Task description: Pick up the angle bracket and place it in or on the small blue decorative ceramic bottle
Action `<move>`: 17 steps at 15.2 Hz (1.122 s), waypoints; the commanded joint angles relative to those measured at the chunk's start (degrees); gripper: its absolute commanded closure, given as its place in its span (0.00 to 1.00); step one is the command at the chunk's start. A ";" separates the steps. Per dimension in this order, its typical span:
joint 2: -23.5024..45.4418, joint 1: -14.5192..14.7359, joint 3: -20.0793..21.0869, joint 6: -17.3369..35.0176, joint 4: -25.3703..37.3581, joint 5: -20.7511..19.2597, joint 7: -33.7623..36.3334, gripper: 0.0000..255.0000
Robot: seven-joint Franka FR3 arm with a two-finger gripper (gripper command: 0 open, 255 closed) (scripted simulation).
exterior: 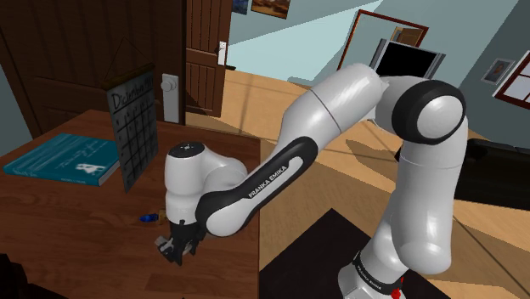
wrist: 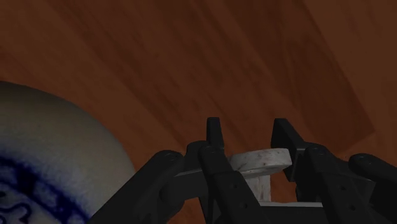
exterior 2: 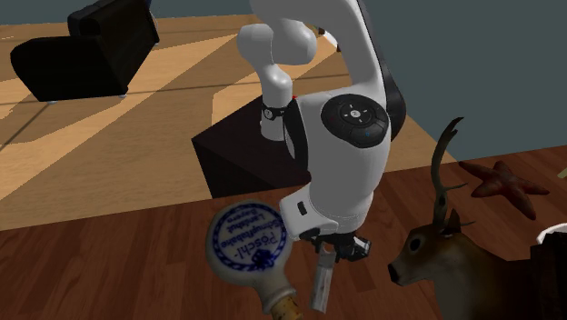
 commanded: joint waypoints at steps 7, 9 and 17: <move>-4.68 -1.13 1.45 -5.15 0.88 2.88 -1.61 1.00; -5.73 -1.35 1.71 -6.49 1.27 3.52 -1.98 1.00; -9.56 -2.06 2.45 -11.96 3.33 5.81 -3.27 1.00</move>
